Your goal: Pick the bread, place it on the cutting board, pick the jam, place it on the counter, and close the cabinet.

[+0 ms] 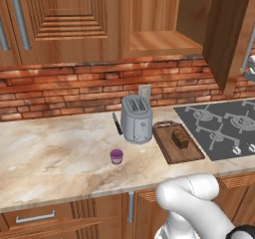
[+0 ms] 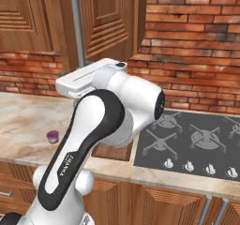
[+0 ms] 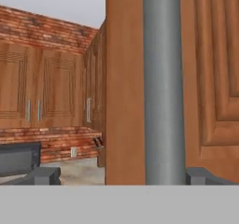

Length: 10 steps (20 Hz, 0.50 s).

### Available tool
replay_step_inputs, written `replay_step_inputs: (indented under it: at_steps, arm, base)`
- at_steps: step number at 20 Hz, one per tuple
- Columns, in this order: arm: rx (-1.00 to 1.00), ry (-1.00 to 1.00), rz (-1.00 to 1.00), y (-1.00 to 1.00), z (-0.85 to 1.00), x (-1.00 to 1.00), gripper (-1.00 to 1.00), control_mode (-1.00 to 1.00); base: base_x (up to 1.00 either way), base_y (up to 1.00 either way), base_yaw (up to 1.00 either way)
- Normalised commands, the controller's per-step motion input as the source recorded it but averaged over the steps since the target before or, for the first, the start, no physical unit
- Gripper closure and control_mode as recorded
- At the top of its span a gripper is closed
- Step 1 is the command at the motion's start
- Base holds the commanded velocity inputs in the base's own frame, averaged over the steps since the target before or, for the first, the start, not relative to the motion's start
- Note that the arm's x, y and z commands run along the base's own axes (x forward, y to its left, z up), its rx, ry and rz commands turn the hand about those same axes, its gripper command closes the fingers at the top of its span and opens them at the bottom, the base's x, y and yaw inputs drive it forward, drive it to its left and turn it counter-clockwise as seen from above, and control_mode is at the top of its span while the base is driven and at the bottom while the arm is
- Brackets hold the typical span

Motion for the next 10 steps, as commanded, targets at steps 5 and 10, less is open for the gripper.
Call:
replay_step_inputs:
  at_steps: [5,10]
  arm:
    - [0.0,0.0,-0.26,0.53,0.03,0.0,-1.0,-1.0]
    - [0.0,0.0,-0.16,0.18,0.01,0.46,-1.0,-1.0]
  base:
    - [0.0,0.0,0.0]
    - [0.0,0.0,0.0]
